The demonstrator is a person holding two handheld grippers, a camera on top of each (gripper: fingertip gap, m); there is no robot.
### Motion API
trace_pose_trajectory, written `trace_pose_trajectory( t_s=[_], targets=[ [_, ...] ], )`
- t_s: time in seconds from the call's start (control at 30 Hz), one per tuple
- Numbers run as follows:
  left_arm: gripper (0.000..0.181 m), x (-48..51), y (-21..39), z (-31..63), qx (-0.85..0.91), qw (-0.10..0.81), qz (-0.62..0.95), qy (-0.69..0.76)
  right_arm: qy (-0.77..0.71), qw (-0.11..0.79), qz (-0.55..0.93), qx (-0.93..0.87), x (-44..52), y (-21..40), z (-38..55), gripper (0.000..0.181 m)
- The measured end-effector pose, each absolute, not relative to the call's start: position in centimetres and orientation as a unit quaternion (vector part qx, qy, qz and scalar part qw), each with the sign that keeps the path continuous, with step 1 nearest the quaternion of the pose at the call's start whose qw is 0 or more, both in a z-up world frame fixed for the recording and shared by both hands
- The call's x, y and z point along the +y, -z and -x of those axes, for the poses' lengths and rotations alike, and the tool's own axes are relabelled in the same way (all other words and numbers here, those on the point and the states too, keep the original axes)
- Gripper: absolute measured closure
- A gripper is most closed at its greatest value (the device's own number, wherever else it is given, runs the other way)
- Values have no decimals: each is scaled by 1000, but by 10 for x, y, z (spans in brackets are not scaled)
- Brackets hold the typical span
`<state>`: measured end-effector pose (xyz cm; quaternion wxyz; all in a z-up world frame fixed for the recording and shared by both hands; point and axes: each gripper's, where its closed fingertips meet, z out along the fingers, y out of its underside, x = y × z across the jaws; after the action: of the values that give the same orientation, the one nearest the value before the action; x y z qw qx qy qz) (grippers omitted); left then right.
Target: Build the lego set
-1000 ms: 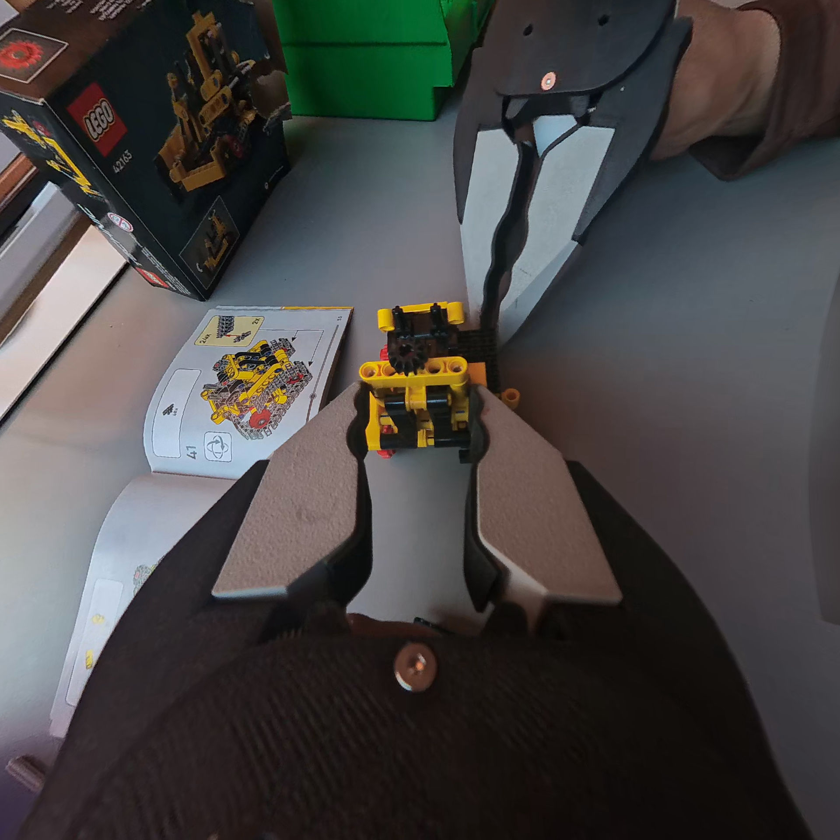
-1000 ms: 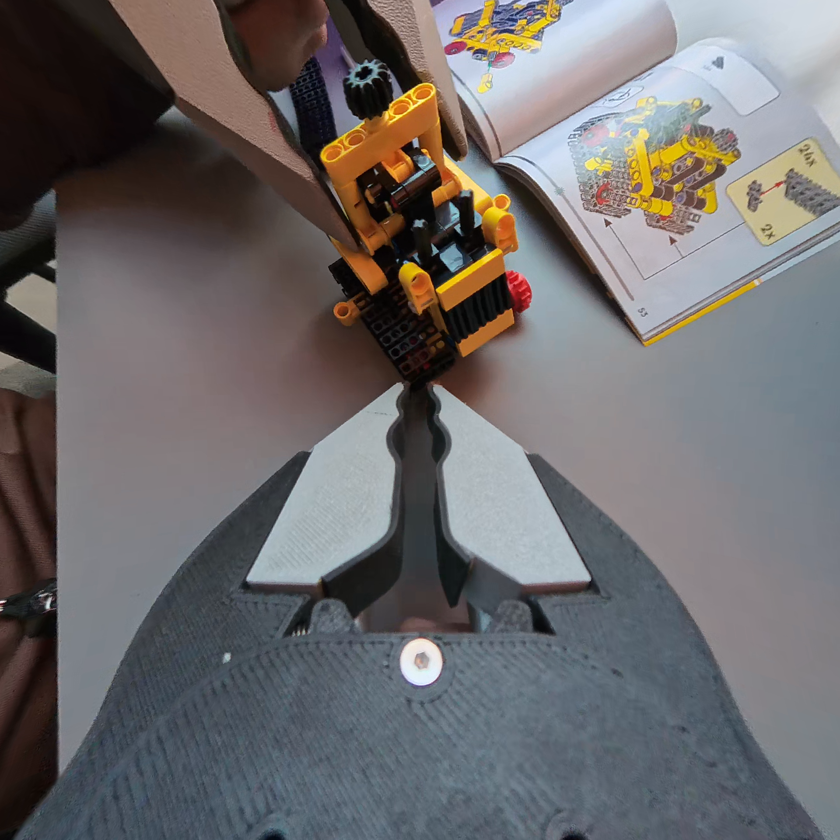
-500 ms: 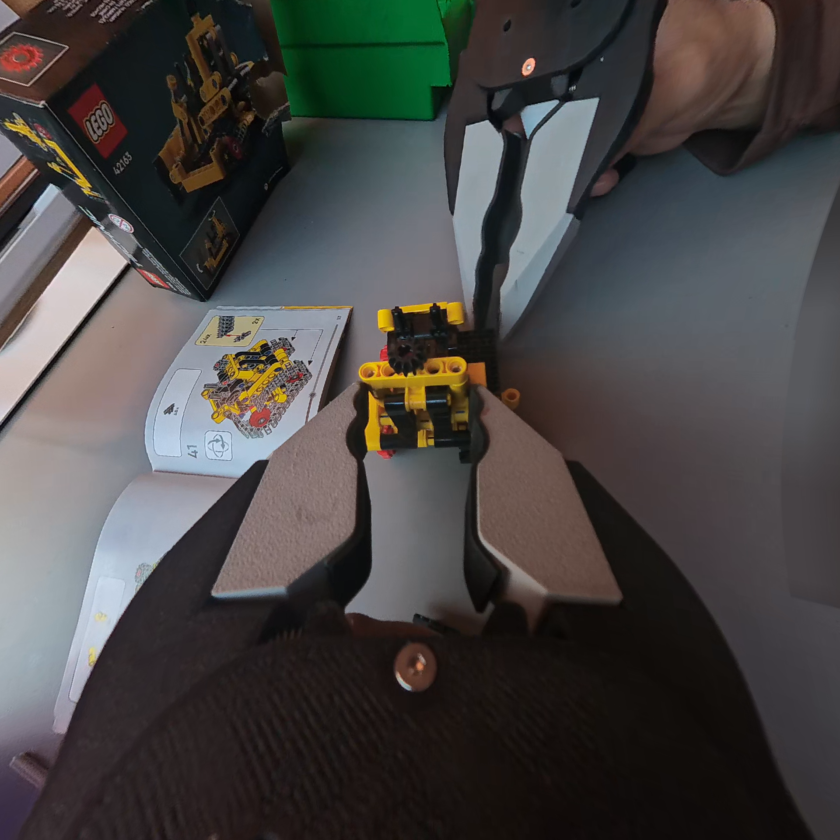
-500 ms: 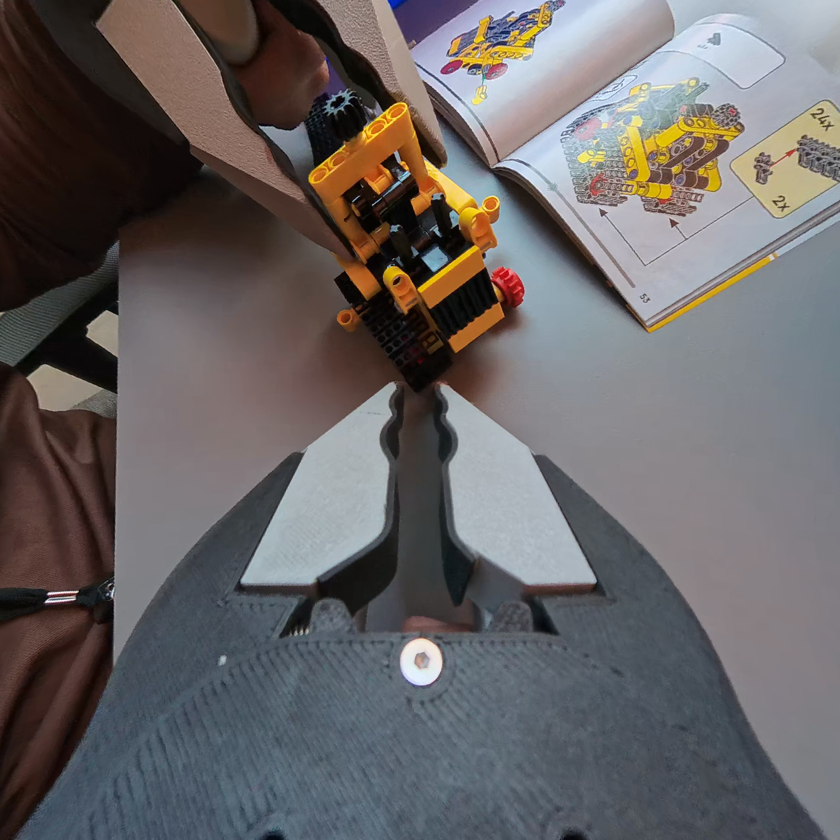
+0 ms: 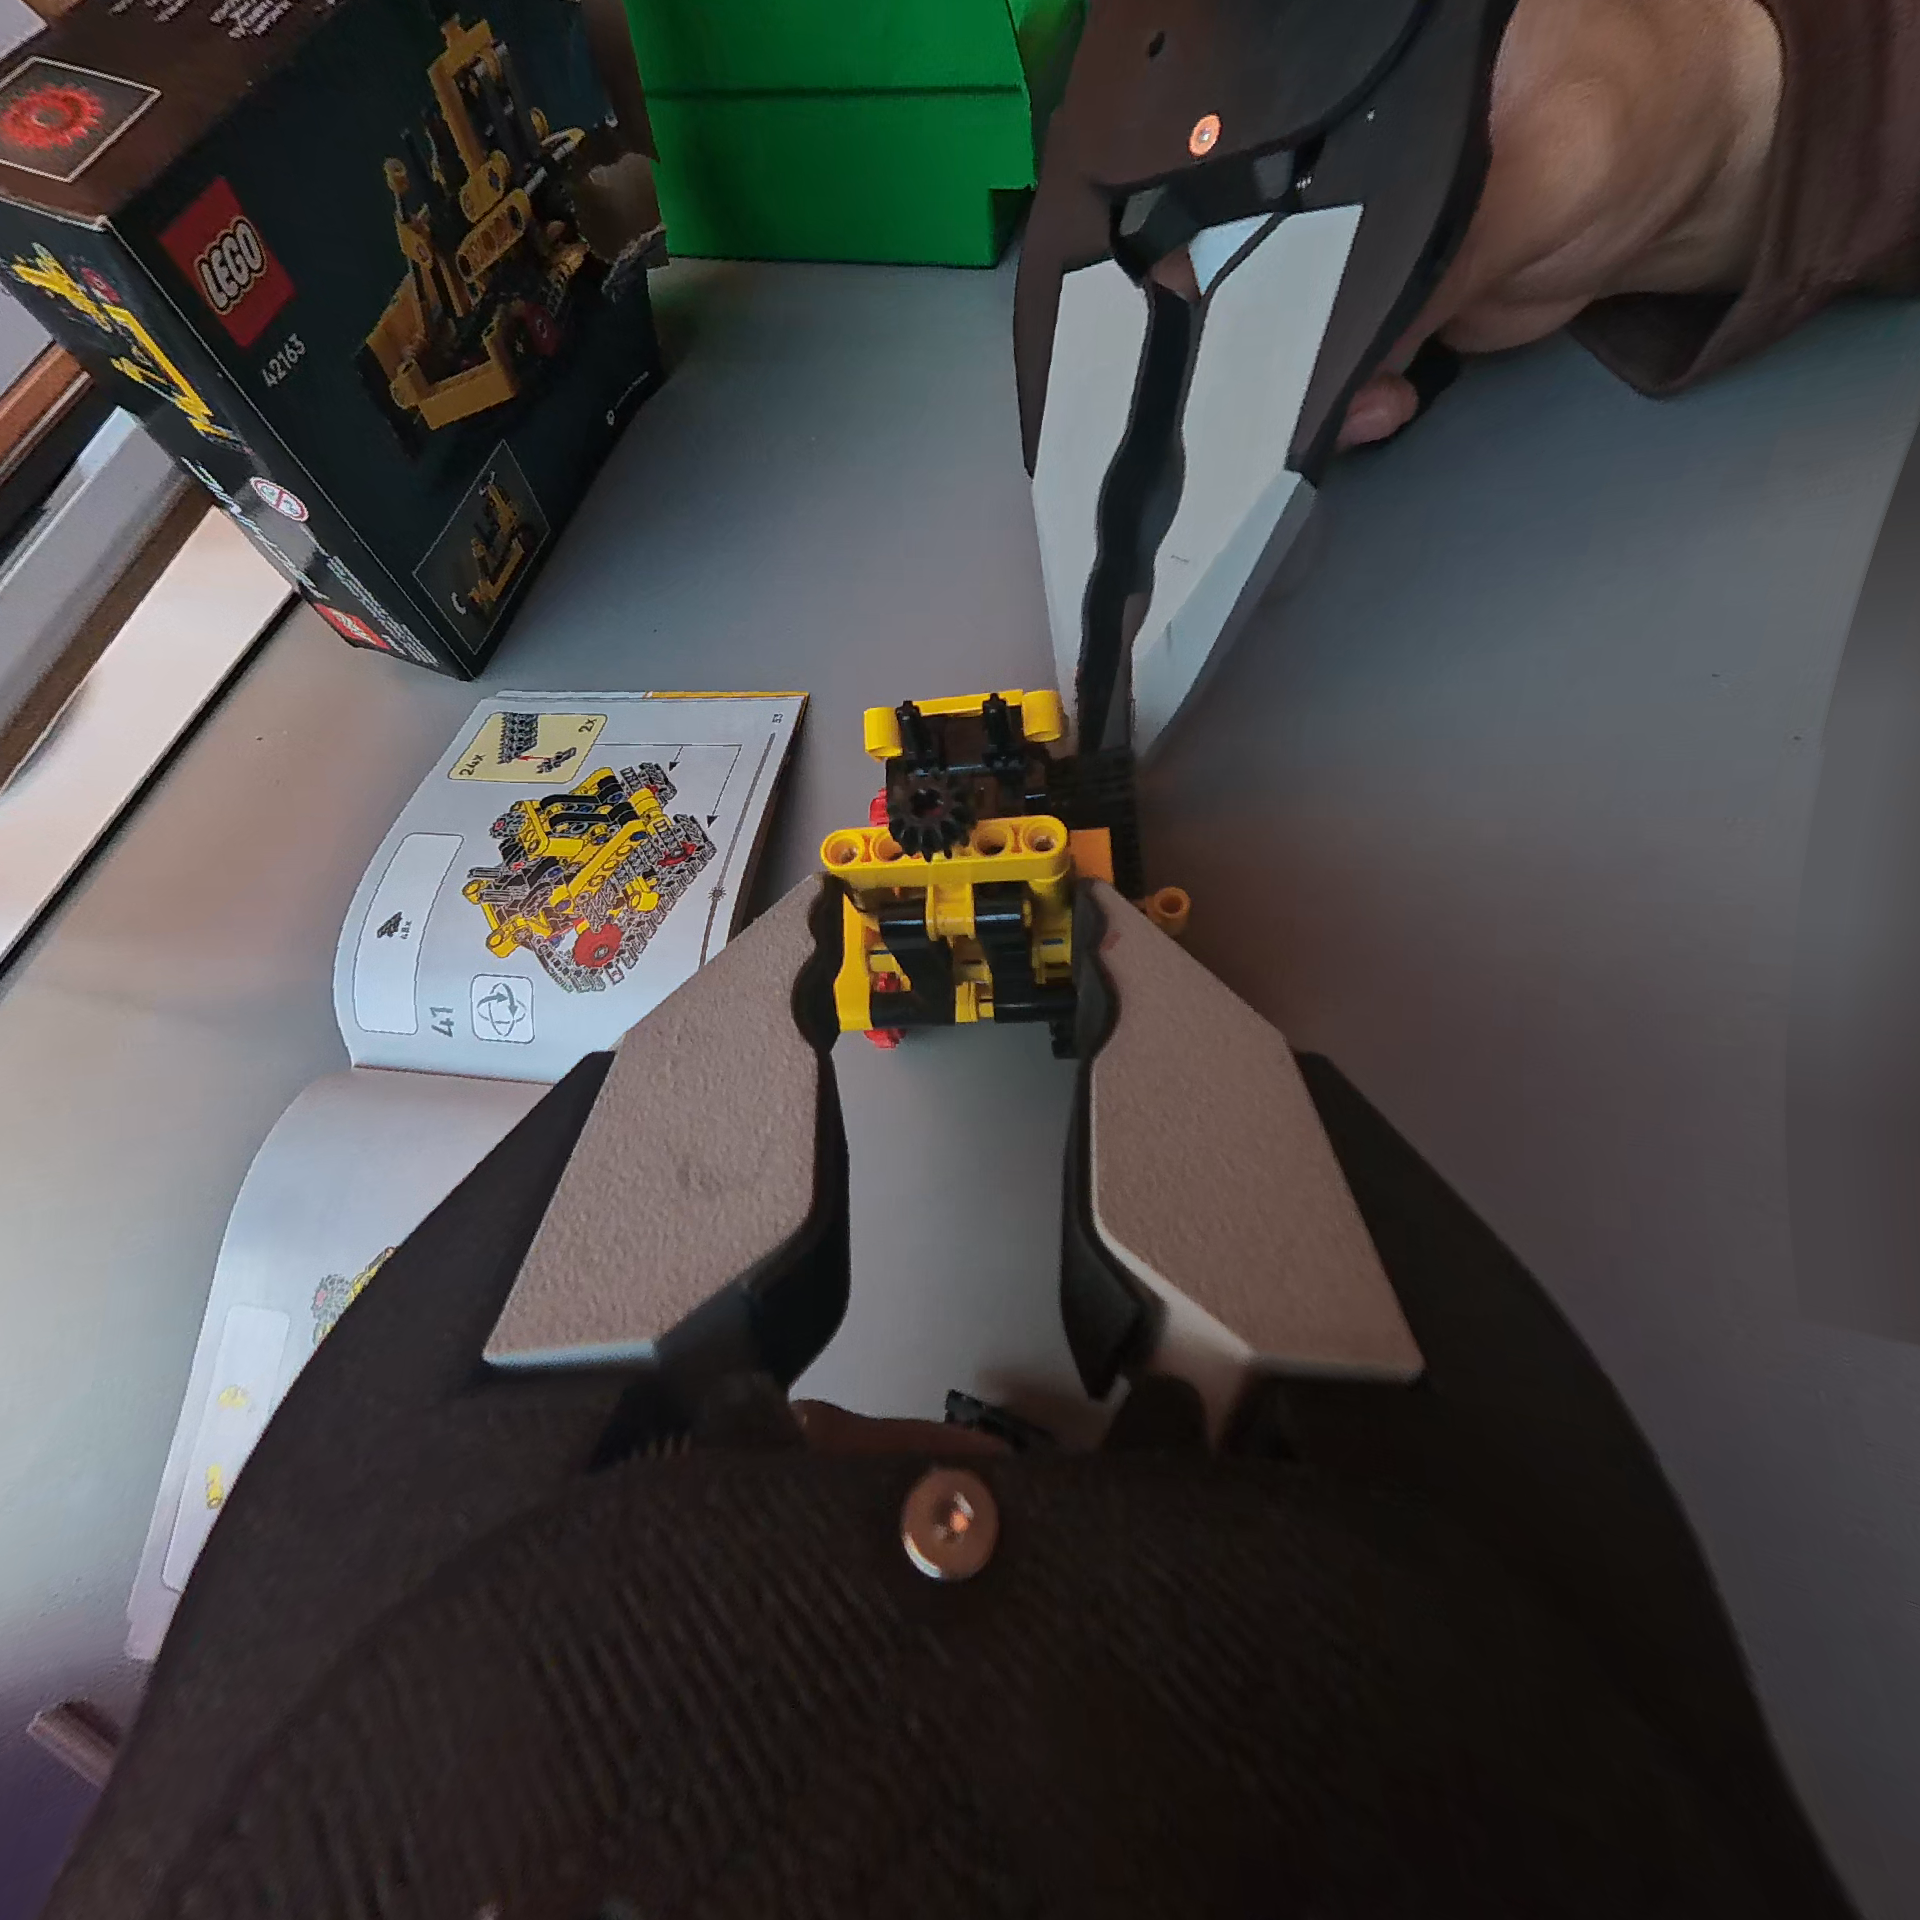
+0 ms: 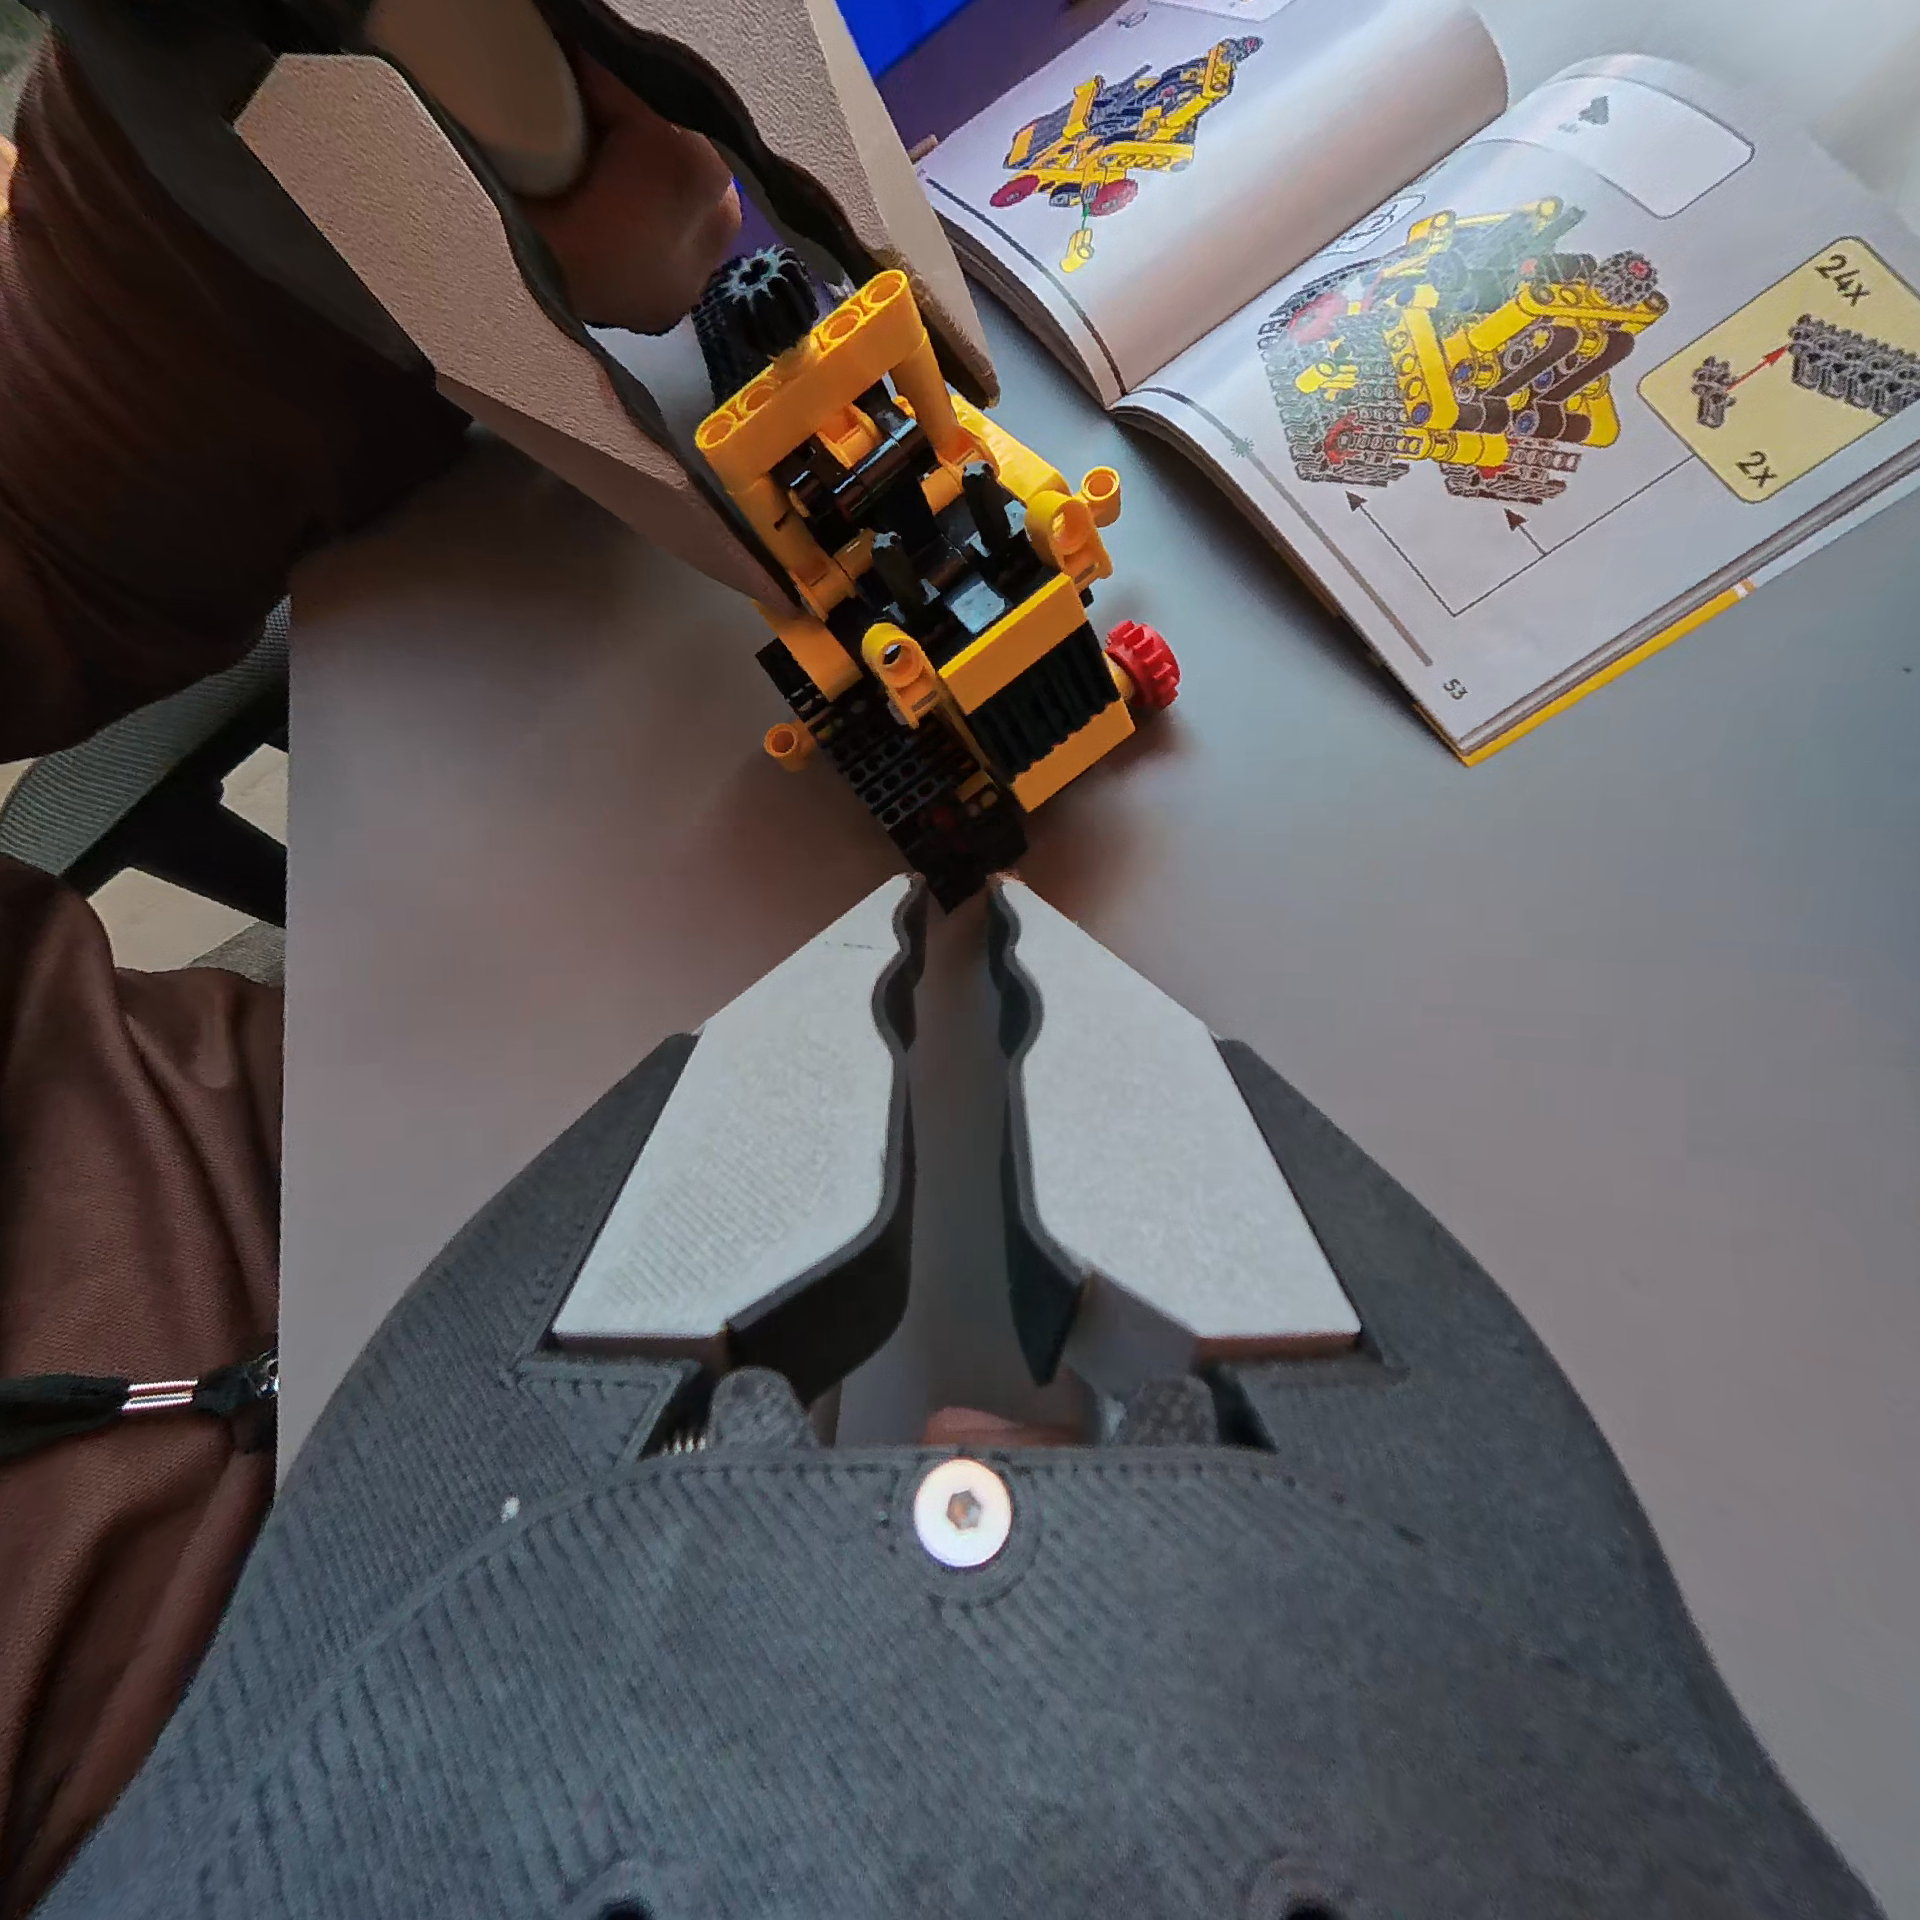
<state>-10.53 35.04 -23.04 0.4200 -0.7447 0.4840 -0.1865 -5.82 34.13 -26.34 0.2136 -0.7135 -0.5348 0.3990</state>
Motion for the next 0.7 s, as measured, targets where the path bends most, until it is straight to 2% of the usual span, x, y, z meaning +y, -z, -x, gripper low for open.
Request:
trace_pose_trajectory(
  t_s=[0.33,0.7],
  targets=[
    [140,351,230,106,484,422,745,182,-366,233,707,-558,340,266,58,181],
    [140,350,229,104,491,425,743,162,-334,264,702,-570,345,263,56,180]
  ],
)
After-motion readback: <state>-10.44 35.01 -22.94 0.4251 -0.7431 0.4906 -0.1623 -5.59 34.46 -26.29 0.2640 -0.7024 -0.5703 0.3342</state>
